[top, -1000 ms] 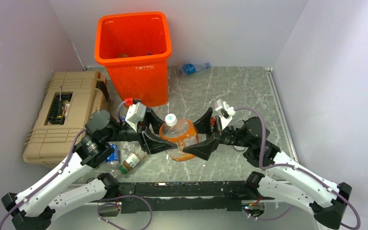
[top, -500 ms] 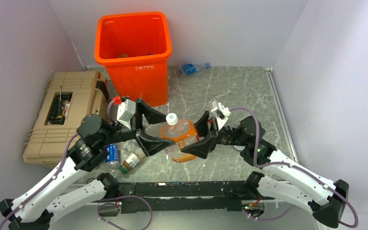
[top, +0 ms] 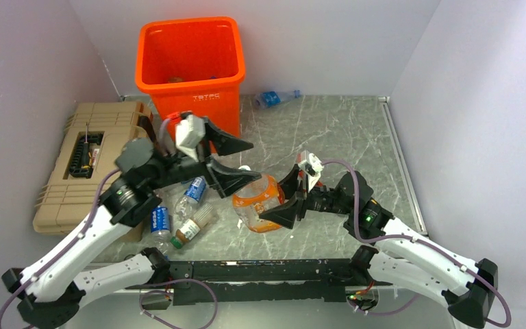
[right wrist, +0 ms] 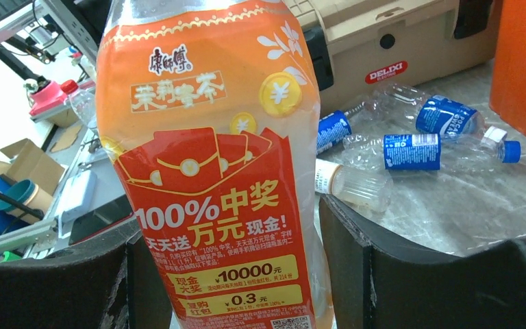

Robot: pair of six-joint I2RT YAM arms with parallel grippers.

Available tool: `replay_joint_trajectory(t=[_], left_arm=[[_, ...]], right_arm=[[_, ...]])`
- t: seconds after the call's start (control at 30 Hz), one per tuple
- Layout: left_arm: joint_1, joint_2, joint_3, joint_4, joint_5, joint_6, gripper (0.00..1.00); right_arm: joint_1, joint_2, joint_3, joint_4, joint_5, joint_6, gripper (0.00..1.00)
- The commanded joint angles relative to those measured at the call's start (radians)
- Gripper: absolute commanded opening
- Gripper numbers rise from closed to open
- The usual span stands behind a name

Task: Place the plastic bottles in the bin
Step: Place the plastic bottle in the trash bin.

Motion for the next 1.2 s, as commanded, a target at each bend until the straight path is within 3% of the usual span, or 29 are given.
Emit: replay_joint_trajectory(t=[0.0, 0.13, 0.27, 0.4, 0.57, 0.6, 0.63, 0.67, 0.7, 0.93, 1.17], left_arm=[[0.001, 0.048, 0.002, -0.045, 0.056, -0.010, 0.85], [0.000, 0.042, -0.028, -0.036, 0.046, -0.024, 0.84], [0.001, 0.038, -0.046, -0.019, 0.066, -0.043, 0.69], [0.000, 0.029, -0.054, -0.013, 0.075, -0.055, 0.45], [0.000, 0.023, -0.057, -0.020, 0.066, -0.051, 0.00], [0.000, 0.020, -0.058, -0.019, 0.060, -0.049, 0.00], [0.000, 0.015, -0.059, -0.017, 0.050, -0.047, 0.00], [0.000, 0.010, -0.061, -0.016, 0.035, -0.042, 0.00], [0.000, 0.004, -0.060, -0.020, 0.013, -0.036, 0.00], [0.000, -0.010, 0.017, -0.092, -0.196, 0.063, 0.00], [0.000, 0.097, 0.253, -0.087, -0.544, 0.370, 0.00]], right_arm=[[0.002, -0.005, 0.007, 0.065, 0.019, -0.022, 0.37], [0.002, -0.001, 0.014, 0.073, 0.016, -0.024, 0.36], [0.002, 0.000, 0.012, 0.076, 0.020, -0.025, 0.36], [0.002, -0.001, -0.005, 0.094, 0.039, -0.020, 0.35], [0.002, 0.011, -0.001, 0.097, 0.050, -0.005, 0.40], [0.002, 0.013, 0.004, 0.091, 0.055, -0.002, 0.52], [0.002, 0.016, 0.014, 0.077, 0.063, 0.005, 0.76], [0.002, 0.017, 0.028, 0.055, 0.073, 0.009, 0.93], [0.002, 0.016, 0.040, 0.034, 0.081, 0.013, 0.99], [0.002, -0.063, 0.128, -0.163, 0.171, -0.031, 1.00], [0.002, -0.258, 0.091, -0.198, 0.457, 0.017, 1.00]])
